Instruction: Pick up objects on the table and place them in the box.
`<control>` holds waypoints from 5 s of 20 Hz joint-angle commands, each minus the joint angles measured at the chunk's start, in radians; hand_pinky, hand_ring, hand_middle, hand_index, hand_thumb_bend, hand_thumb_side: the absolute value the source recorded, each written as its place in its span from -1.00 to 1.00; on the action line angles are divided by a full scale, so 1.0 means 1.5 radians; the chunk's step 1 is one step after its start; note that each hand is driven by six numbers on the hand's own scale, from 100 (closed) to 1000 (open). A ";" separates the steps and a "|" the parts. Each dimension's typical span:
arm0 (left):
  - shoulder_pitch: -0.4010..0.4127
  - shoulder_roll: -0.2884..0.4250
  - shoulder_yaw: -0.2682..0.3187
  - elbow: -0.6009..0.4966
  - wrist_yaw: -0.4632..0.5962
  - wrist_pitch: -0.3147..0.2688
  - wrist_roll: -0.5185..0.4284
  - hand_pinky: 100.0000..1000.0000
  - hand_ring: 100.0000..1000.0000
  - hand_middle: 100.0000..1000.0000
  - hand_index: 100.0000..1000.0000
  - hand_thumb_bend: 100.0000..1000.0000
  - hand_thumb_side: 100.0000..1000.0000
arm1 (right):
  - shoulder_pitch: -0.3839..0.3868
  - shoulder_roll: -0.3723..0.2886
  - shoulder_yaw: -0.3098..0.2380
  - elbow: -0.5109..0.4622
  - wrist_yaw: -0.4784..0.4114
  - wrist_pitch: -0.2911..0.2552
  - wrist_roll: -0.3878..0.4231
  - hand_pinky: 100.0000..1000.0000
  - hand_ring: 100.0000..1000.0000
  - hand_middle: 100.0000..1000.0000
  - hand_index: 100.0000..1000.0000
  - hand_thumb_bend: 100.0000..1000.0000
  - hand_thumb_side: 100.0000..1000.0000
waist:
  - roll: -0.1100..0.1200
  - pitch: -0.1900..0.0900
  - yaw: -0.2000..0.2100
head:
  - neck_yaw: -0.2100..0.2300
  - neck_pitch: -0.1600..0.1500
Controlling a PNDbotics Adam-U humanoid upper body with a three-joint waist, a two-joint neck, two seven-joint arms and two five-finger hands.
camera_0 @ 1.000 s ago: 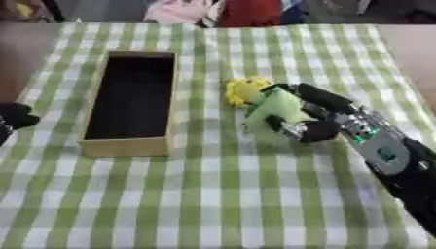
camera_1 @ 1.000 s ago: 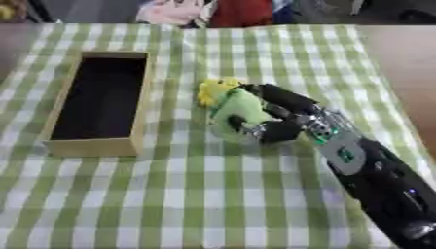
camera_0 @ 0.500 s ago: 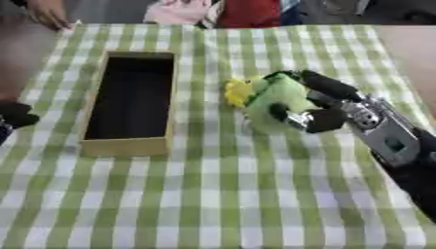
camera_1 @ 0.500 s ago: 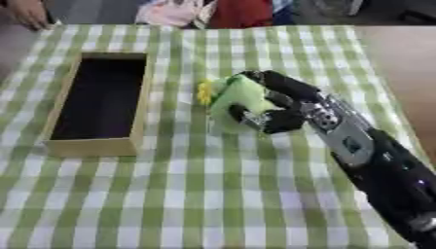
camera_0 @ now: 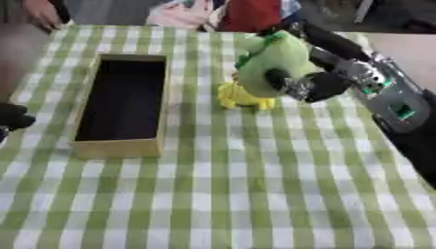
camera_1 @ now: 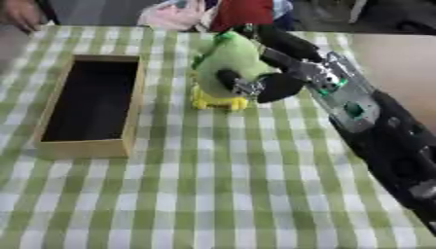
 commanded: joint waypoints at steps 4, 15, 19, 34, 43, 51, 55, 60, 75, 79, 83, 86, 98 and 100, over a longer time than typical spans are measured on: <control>-0.030 0.022 -0.014 -0.030 0.026 0.003 -0.006 0.50 0.28 0.23 0.36 -1.00 0.78 | -0.066 -0.007 -0.008 0.019 -0.015 -0.002 -0.005 0.19 0.55 -0.14 0.42 -1.00 0.57 | -0.009 -0.009 0.033 | -0.023 -0.022; -0.079 0.027 -0.038 -0.050 0.071 0.010 -0.025 0.50 0.28 0.23 0.36 -1.00 0.74 | -0.157 0.065 -0.026 0.179 0.106 -0.067 0.011 0.22 0.55 -0.04 0.49 -1.00 -0.25 | -0.028 0.003 0.133 | -0.090 -0.049; -0.089 0.025 -0.043 -0.055 0.083 0.012 -0.029 0.50 0.28 0.23 0.36 -1.00 0.73 | -0.167 0.091 -0.033 0.233 0.188 -0.103 0.000 0.24 0.56 0.02 0.52 -1.00 -0.25 | -0.029 0.006 0.156 | -0.113 -0.054; -0.107 0.014 -0.056 -0.059 0.103 0.018 -0.045 0.50 0.28 0.23 0.36 -1.00 0.73 | -0.186 0.161 -0.051 0.377 0.407 -0.120 -0.045 0.40 0.76 0.63 0.88 0.13 0.24 | -0.028 0.012 0.193 | -0.160 -0.064; -0.101 0.020 -0.053 -0.054 0.102 0.020 -0.045 0.50 0.28 0.23 0.36 -1.00 0.73 | -0.187 0.138 -0.061 0.356 0.416 -0.123 -0.099 0.39 0.78 0.60 0.87 0.11 0.04 | -0.028 0.002 0.173 | -0.151 -0.057; -0.085 0.028 -0.047 -0.048 0.099 0.019 -0.042 0.50 0.29 0.23 0.36 -1.00 0.73 | -0.161 0.066 -0.067 0.314 0.323 -0.086 -0.075 0.38 0.79 0.58 0.85 0.06 -0.04 | -0.020 -0.012 0.132 | -0.137 -0.052; -0.079 0.029 -0.043 -0.045 0.096 0.016 -0.040 0.50 0.29 0.23 0.36 -1.00 0.74 | -0.133 0.045 -0.068 0.308 0.294 -0.071 -0.036 0.38 0.80 0.55 0.82 0.06 0.01 | -0.014 -0.013 0.111 | -0.131 -0.052; -0.076 0.028 -0.042 -0.044 0.093 0.014 -0.039 0.49 0.29 0.23 0.36 -1.00 0.74 | -0.106 0.032 -0.071 0.314 0.303 -0.061 -0.012 0.37 0.79 0.48 0.76 0.05 0.09 | -0.008 -0.013 0.090 | -0.126 -0.052; -0.071 0.023 -0.042 -0.043 0.087 0.007 -0.040 0.49 0.29 0.23 0.36 -1.00 0.74 | -0.072 0.041 -0.102 0.430 0.464 -0.038 -0.077 0.35 0.74 0.39 0.67 0.03 0.23 | 0.003 -0.009 0.078 | -0.125 -0.054; -0.070 0.022 -0.043 -0.043 0.086 0.006 -0.041 0.49 0.29 0.23 0.36 -1.00 0.74 | -0.071 0.045 -0.111 0.459 0.500 -0.037 -0.108 0.33 0.70 0.25 0.57 -0.01 0.17 | 0.005 -0.008 0.078 | -0.125 -0.056; -0.070 0.021 -0.043 -0.042 0.085 0.006 -0.041 0.49 0.29 0.23 0.36 -1.00 0.74 | -0.071 0.047 -0.117 0.471 0.517 -0.037 -0.140 0.27 0.61 -0.09 0.28 -0.12 -0.11 | 0.006 -0.008 0.078 | -0.125 -0.056; -0.069 0.021 -0.043 -0.041 0.085 0.006 -0.041 0.49 0.30 0.23 0.36 -1.00 0.74 | -0.075 0.048 -0.118 0.472 0.513 -0.036 -0.162 0.24 0.56 -0.26 0.05 -0.24 -0.29 | 0.005 -0.010 0.078 | -0.125 -0.056; -0.067 0.028 -0.048 -0.040 0.092 0.009 -0.045 0.49 0.30 0.23 0.36 -1.00 0.73 | -0.143 0.053 -0.110 0.419 0.396 -0.040 -0.128 0.19 0.50 -0.48 -0.18 -0.64 -0.61 | -0.002 -0.025 0.084 | -0.127 -0.050; -0.068 0.029 -0.050 -0.041 0.095 0.009 -0.048 0.49 0.30 0.23 0.36 -1.00 0.73 | -0.158 0.061 -0.106 0.411 0.374 -0.039 -0.111 0.19 0.50 -0.48 -0.18 -0.63 -0.61 | -0.005 -0.027 0.091 | -0.130 -0.050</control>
